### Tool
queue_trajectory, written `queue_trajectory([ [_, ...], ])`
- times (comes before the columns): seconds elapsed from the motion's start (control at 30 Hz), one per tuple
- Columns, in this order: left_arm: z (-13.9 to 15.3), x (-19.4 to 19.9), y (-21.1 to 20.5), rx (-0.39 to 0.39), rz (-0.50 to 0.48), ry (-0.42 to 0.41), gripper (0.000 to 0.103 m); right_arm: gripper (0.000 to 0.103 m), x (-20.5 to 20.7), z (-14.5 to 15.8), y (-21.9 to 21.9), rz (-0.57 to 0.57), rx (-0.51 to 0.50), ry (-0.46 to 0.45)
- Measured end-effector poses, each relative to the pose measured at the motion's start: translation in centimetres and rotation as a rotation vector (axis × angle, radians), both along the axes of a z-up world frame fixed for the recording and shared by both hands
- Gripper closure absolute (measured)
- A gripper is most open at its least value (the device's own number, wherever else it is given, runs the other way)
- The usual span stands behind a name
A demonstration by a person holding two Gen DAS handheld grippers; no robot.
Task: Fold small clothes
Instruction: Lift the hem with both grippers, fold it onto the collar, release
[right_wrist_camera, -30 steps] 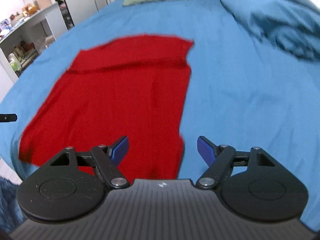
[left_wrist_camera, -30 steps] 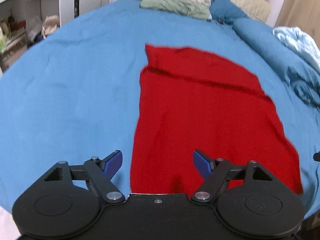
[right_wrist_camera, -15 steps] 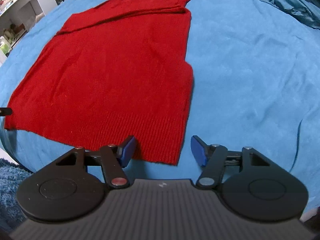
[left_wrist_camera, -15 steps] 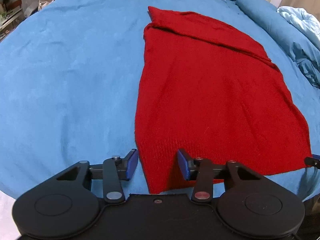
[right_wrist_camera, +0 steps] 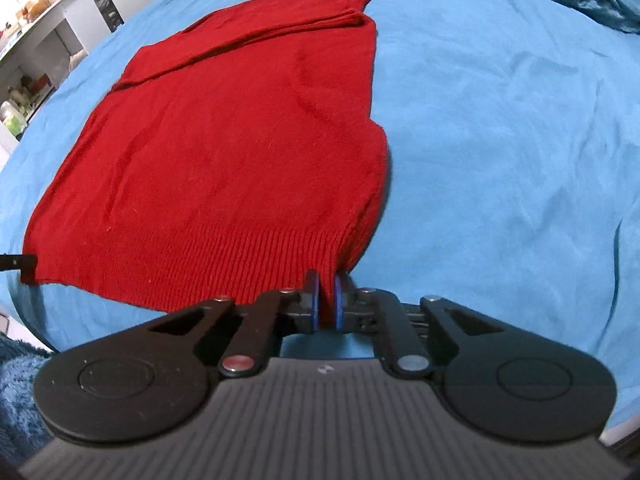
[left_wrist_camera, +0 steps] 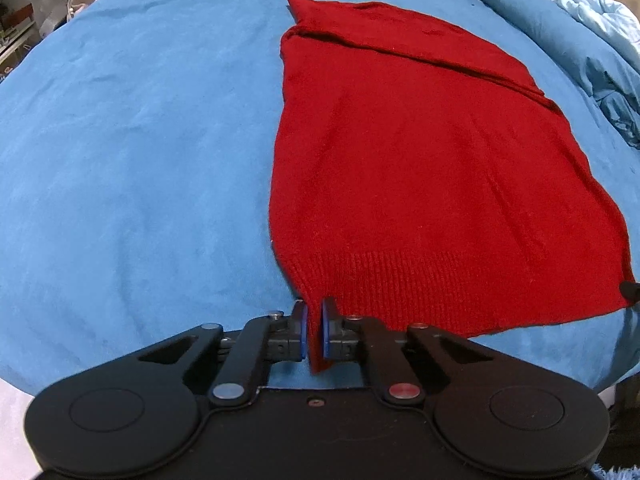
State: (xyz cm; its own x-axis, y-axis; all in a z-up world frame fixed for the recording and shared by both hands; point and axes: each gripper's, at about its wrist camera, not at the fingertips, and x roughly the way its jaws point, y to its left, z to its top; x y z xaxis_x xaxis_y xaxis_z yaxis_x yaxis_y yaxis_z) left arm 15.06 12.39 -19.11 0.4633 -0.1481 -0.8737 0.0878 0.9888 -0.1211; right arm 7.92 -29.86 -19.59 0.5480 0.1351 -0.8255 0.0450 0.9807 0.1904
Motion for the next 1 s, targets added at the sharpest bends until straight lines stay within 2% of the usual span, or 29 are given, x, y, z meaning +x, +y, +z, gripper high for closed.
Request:
queue_trajectory([
  [0.1,1.0,-0.3,-0.5,0.026,0.0,-0.022,0.098,0.082,0.0,0.8,-0.3,0.005,0.011,-0.019],
  [0.17,2.5,-0.3,-0.7,0.033,-0.001,-0.065,0.098,0.082,-0.1,2.1,-0.6,0.003,0.025,-0.047],
  [0.3,6.6,0.4,-0.6,-0.021,0.034,-0.182,0.098,0.083,0.5,5.6,-2.1,-0.031,0.134,-0.127],
  [0.4,9.8,2.1,-0.9,-0.071,0.06,-0.282,0.098,0.083,2.1,8.7,-3.0,-0.048,0.172,-0.211],
  [0.47,11.9,4.0,-1.3,-0.105,0.069,-0.357,0.098,0.083,3.9,10.8,-3.4,-0.048,0.194,-0.276],
  [0.53,13.6,6.6,-1.9,-0.106,0.072,-0.426,0.098,0.083,6.3,13.0,-3.8,-0.045,0.21,-0.334],
  [0.67,15.8,14.3,-2.4,-0.122,0.109,-0.524,0.098,0.083,13.4,16.5,-4.5,-0.051,0.196,-0.446],
  [0.77,16.0,21.0,-2.8,-0.104,0.143,-0.558,0.098,0.083,19.4,17.8,-4.9,-0.076,0.189,-0.499],
  [0.83,15.2,25.1,-3.2,-0.086,0.17,-0.564,0.098,0.083,23.7,17.5,-5.3,-0.111,0.188,-0.511],
  [0.9,13.4,29.1,-3.3,-0.092,0.195,-0.548,0.098,0.083,27.8,16.5,-5.3,-0.134,0.183,-0.51],
  [1.0,10.0,33.0,-3.8,-0.072,0.204,-0.51,0.098,0.083,33.0,13.1,-5.1,-0.129,0.126,-0.498],
])
